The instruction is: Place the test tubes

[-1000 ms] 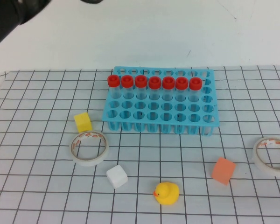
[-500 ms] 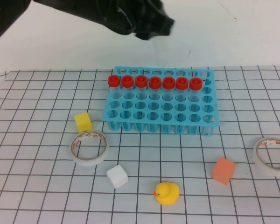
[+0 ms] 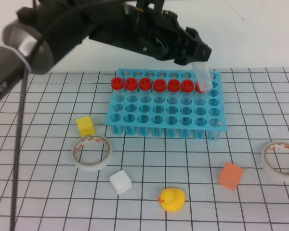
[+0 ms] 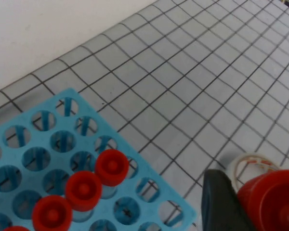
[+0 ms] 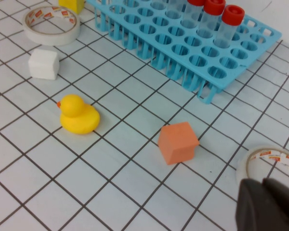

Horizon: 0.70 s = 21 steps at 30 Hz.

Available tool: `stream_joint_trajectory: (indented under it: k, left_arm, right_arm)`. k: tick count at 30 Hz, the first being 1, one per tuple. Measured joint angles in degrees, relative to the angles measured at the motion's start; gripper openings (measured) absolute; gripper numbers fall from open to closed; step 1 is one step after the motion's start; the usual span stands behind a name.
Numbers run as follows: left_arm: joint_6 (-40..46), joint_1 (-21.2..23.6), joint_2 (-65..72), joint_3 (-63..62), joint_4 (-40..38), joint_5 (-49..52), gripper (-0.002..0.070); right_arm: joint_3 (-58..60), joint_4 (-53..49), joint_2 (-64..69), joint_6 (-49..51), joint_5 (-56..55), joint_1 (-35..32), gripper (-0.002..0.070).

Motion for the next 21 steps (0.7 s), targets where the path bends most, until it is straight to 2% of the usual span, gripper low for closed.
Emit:
stream_joint_trajectory:
  k: [10,21]
  left_arm:
    - [1.1,-4.7,2.6,0.0,11.0,-1.5,0.0246]
    - [1.2,-5.0,4.4,-0.1,11.7,-5.1,0.0246]
  right_arm:
    - [0.0,0.0,0.0,0.0,0.1,0.0,-0.0001]
    - [0.0,0.0,0.0,0.0,0.3,0.0,-0.0001]
